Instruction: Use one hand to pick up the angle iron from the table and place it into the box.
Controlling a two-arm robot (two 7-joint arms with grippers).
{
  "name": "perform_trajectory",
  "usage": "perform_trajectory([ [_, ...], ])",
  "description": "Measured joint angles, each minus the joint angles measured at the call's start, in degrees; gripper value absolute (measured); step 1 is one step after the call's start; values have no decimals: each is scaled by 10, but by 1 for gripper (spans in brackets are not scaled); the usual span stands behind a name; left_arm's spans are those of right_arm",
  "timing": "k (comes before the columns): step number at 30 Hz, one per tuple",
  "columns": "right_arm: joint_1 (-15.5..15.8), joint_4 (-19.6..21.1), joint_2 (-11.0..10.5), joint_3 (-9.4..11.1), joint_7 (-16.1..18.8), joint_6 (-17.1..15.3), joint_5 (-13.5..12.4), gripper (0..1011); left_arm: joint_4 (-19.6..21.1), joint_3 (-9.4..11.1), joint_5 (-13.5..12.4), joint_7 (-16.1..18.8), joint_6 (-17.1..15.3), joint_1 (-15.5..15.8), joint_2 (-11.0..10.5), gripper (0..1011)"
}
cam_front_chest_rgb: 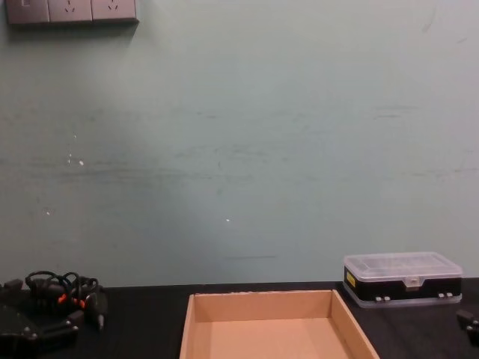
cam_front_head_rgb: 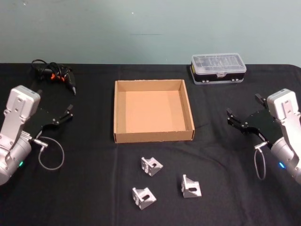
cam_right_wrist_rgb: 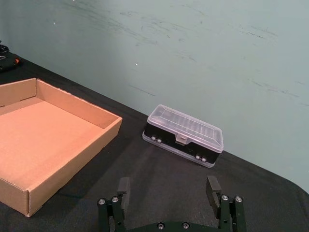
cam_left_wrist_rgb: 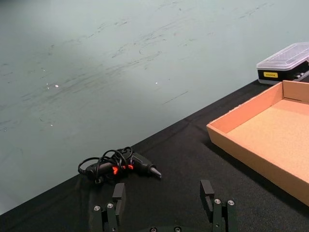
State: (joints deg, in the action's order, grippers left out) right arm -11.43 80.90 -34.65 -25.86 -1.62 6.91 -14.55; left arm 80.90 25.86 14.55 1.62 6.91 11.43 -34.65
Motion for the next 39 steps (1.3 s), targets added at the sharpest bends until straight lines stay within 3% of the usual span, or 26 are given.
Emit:
perform_trajectory([
  [39,0,0,0,0,0,0,0,1003,0,0,0,0,0,0,0,1011],
])
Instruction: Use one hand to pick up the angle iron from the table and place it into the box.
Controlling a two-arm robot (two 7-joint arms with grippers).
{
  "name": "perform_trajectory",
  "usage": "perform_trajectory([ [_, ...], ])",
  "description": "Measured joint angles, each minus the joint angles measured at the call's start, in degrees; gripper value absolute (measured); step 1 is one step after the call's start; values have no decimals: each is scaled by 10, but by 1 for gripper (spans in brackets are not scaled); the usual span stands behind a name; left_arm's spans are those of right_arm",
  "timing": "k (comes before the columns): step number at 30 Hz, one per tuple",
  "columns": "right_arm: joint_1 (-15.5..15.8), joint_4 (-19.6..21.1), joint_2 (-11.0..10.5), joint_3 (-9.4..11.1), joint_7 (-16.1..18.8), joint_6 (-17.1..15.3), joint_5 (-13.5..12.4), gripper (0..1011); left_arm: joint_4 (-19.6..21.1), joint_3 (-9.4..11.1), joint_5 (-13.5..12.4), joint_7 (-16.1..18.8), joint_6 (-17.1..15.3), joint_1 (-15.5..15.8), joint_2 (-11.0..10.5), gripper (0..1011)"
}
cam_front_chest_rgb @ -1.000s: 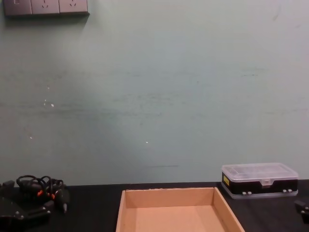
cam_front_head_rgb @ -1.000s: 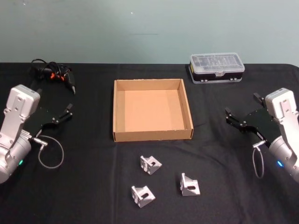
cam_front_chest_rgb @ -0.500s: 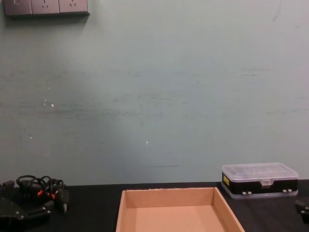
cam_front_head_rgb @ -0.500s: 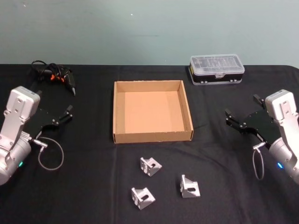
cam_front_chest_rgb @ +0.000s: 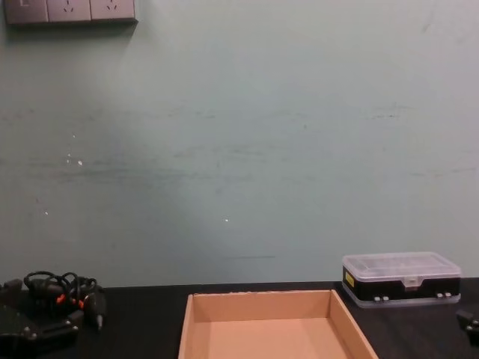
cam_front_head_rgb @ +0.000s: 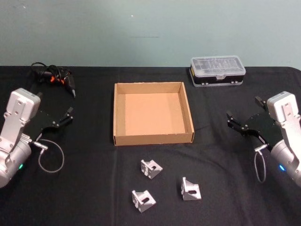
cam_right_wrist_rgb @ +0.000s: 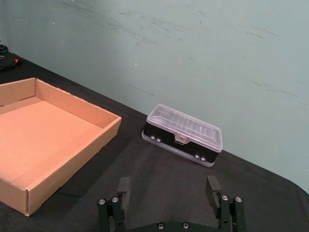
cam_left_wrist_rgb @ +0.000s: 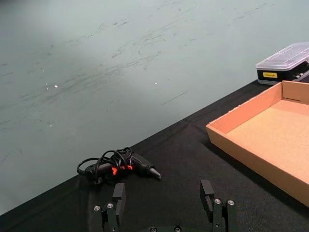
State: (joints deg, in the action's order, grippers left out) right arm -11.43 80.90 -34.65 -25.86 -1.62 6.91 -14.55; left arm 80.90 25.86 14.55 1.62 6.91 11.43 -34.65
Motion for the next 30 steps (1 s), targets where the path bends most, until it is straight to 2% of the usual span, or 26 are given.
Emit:
perform_trajectory([
  [20,-1,-1,1,2,1,-2,0,1003,0,0,0,0,0,0,0,1012],
  [24,0,2,1,10,13,-6,-2,1003,0,0,0,0,0,0,0,1011],
  [30,13,40,-20,23,49,-18,-12,1003,0,0,0,0,0,0,0,1011],
])
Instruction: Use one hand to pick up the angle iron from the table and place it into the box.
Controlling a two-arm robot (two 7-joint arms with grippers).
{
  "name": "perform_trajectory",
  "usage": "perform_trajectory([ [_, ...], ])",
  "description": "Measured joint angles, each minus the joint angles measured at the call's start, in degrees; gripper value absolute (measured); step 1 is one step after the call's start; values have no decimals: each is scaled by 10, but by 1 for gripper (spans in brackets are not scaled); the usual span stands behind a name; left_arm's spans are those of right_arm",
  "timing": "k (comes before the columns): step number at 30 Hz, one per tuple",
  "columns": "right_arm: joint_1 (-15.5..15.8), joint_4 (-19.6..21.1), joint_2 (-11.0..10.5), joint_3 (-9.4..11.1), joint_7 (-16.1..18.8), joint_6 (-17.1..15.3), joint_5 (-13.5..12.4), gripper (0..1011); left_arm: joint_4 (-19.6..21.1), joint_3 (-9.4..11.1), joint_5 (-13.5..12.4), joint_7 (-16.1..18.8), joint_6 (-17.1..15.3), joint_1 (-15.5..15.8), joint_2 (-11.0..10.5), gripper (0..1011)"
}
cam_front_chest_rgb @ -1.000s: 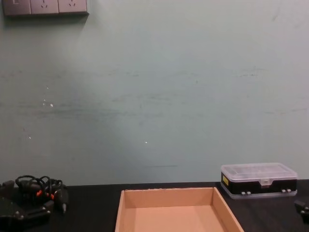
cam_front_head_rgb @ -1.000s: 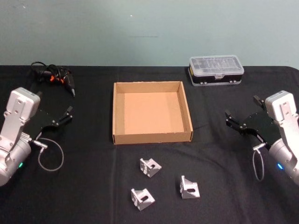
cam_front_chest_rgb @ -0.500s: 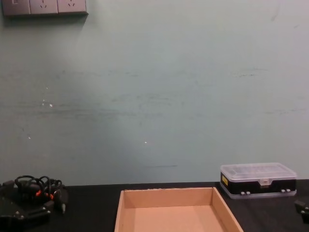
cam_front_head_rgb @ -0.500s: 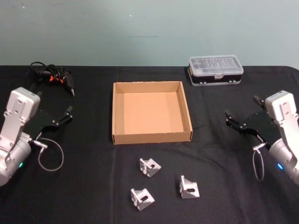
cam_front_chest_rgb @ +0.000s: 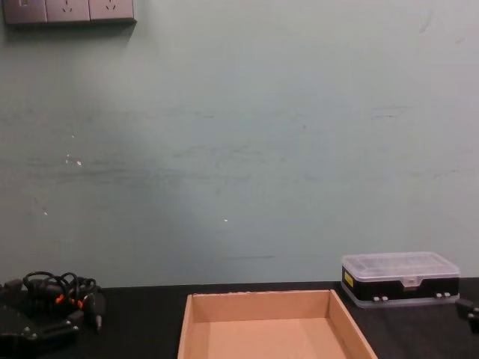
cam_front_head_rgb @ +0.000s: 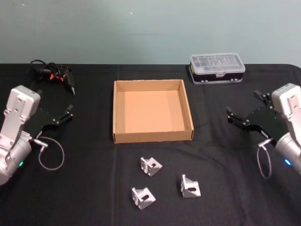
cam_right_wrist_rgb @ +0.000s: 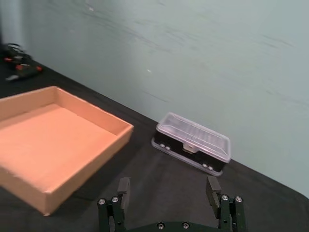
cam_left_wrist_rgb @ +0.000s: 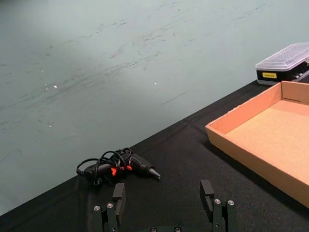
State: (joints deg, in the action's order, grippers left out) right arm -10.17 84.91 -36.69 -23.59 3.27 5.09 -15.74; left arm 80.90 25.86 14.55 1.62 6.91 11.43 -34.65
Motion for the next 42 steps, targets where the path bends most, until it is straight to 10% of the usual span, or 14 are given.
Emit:
perform_trajectory([
  [22,39,194,-165,64,271,-99,-123,1003,0,0,0,0,0,0,0,1011],
  [33,-43,195,-193,-14,445,-155,-128,1003,0,0,0,0,0,0,0,1011],
  [42,-96,165,-183,-76,508,-182,-103,1003,0,0,0,0,0,0,0,1011],
])
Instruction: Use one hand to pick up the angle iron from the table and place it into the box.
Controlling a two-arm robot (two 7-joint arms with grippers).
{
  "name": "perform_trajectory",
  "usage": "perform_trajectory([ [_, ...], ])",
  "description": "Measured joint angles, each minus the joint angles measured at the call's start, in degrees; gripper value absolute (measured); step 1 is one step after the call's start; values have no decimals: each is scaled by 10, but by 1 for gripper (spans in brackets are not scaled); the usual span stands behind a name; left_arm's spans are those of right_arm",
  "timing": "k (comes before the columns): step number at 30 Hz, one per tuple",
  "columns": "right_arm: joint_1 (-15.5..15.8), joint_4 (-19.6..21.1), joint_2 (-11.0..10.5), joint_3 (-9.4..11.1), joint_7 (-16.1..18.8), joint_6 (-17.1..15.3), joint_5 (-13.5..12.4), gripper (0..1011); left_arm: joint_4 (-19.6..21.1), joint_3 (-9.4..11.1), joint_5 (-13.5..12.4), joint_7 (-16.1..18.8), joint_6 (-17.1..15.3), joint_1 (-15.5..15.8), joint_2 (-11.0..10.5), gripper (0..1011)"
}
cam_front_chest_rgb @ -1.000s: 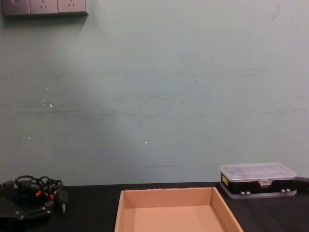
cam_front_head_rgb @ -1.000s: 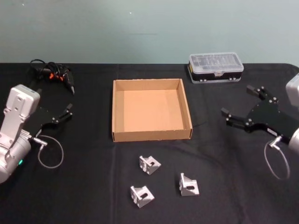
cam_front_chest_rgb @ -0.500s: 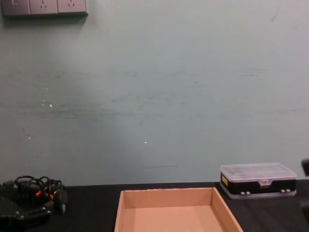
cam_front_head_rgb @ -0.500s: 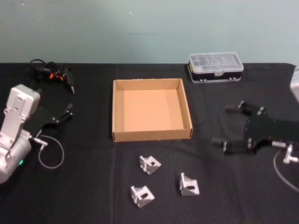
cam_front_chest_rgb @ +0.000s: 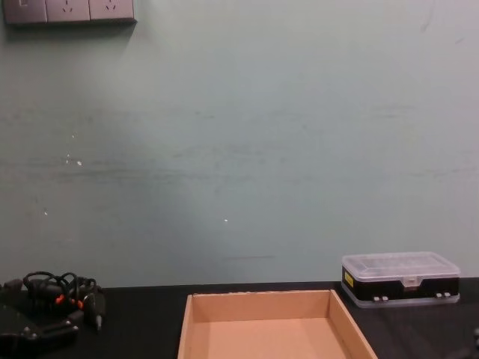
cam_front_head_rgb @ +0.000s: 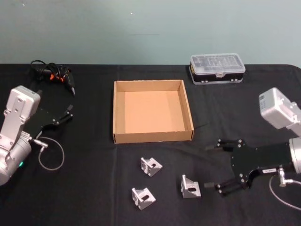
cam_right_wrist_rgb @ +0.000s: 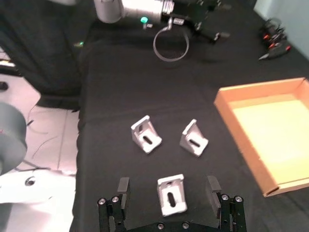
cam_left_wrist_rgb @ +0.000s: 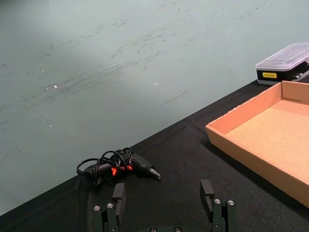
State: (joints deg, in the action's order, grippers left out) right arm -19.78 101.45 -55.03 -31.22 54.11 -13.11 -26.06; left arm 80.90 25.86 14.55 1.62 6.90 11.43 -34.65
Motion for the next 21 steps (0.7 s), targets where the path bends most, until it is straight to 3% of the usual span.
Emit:
perform_trajectory([
  [17,-72,-59,37,-87,44,-27,51,1003,0,0,0,0,0,0,0,1011],
  [21,-80,-69,44,-98,48,-27,56,1003,0,0,0,0,0,0,0,1011],
])
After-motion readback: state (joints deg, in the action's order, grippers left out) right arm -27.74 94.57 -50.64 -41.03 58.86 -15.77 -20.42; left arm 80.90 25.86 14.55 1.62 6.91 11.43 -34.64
